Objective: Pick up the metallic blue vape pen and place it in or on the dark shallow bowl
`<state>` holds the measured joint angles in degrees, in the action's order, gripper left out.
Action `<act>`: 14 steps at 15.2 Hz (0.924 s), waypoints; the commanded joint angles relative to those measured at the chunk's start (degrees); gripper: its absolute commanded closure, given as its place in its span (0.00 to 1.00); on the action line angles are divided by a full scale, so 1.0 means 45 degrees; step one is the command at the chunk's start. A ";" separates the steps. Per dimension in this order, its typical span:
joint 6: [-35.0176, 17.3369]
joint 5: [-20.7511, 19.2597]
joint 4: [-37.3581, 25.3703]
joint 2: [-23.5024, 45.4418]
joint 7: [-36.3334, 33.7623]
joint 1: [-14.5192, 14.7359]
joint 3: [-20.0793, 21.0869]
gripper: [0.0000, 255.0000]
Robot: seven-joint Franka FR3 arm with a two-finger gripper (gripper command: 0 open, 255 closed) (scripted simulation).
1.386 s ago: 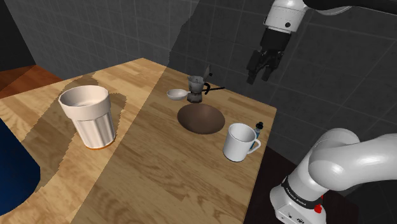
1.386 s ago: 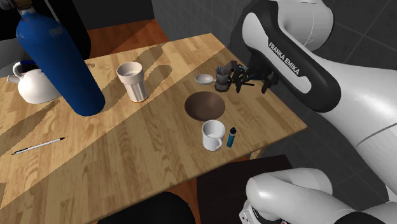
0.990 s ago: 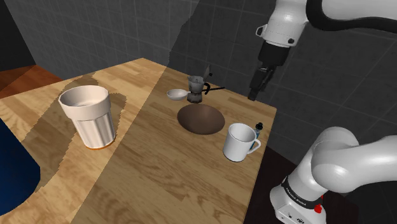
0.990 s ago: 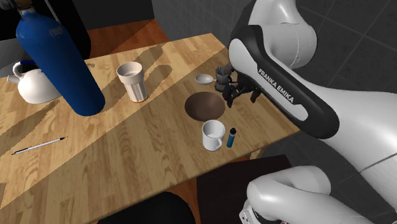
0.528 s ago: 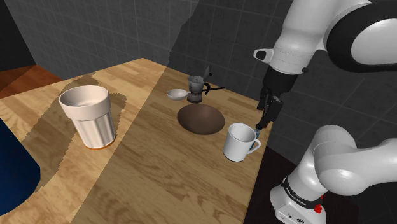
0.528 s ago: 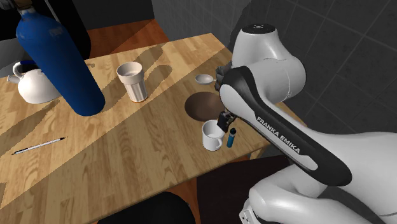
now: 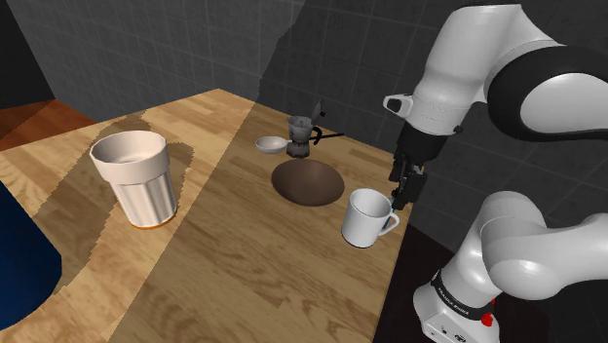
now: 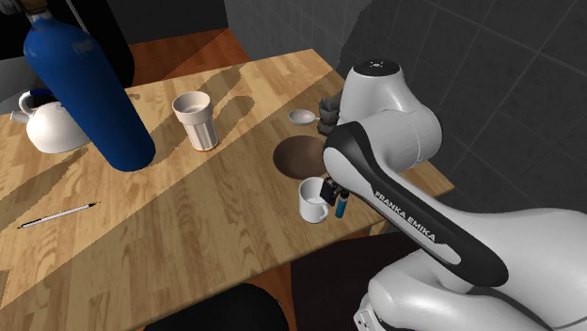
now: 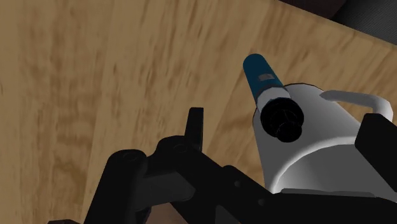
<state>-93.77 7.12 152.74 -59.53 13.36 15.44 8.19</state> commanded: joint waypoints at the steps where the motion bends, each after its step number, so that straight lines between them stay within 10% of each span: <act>1: -0.0052 0.0006 0.0108 -0.0004 -0.0008 0.0005 0.0021 0.00; 6: -0.0051 0.0009 0.0108 -0.0004 -0.0004 0.0000 0.0024 0.00; 7: -0.0070 0.0013 0.0108 0.0014 -0.0007 0.0000 0.0030 1.00; 14: -0.0052 -0.0048 0.0085 0.0023 0.0054 -0.0034 -0.0036 1.00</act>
<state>-93.90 7.23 152.56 -59.73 13.65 15.43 8.01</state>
